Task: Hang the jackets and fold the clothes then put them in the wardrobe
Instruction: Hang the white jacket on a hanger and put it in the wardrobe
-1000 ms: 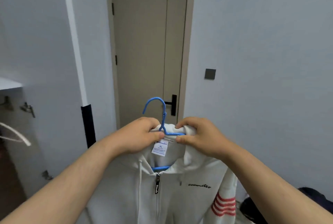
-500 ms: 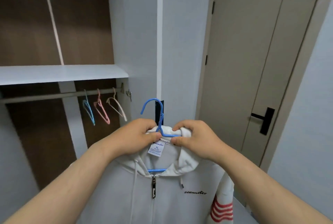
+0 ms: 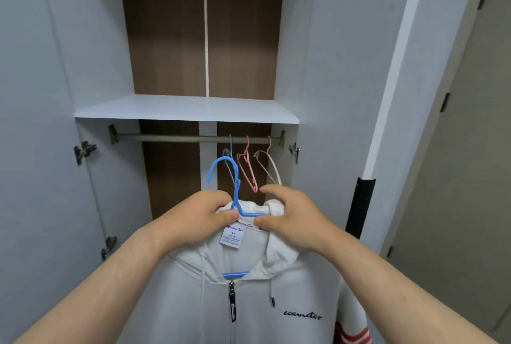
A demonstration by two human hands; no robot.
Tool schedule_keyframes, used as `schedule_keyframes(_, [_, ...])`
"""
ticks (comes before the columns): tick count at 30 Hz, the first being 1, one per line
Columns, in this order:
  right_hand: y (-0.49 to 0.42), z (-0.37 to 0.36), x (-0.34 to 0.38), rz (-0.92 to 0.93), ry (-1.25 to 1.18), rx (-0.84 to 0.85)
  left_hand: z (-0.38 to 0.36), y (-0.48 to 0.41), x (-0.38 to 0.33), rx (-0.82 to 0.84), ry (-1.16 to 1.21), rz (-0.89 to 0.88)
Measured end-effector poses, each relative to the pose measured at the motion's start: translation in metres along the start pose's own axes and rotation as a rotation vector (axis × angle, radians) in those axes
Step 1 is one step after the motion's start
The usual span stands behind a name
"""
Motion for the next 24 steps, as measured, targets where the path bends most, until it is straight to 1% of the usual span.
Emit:
schedule_keyframes(6, [-0.077, -0.046, 0.019, 0.026, 0.064, 0.055, 0.049, -0.032, 0.064, -0.069, 0.021, 0.032])
schedule_keyframes(16, [-0.179, -0.112, 0.013, -0.03, -0.016, 0.123, 0.092, -0.102, 0.15, -0.039, 0.018, 0.106])
schedule_keyframes(19, [-0.21, -0.125, 0.007, 0.023, -0.083, 0.193, 0.099, -0.126, 0.17, -0.046, 0.04, 0.123])
schedule_keyframes(22, [-0.243, -0.139, 0.002, 0.092, -0.158, 0.296, 0.103, -0.153, 0.19, -0.048, 0.059, 0.151])
schedule_keyframes(24, [-0.267, -0.148, -0.004, 0.102, -0.201, 0.34, 0.107, -0.172, 0.202, -0.052, 0.058, 0.17])
Point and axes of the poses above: each hand's wrist, its own y-axis away from the middle knuckle, its own z-axis out of the back of the hand, x = y × z, the point moved 5 cm from there along -y, towards the middle knuckle, and after that the axes turned 12 degrees about y, right-handed, at the moved point
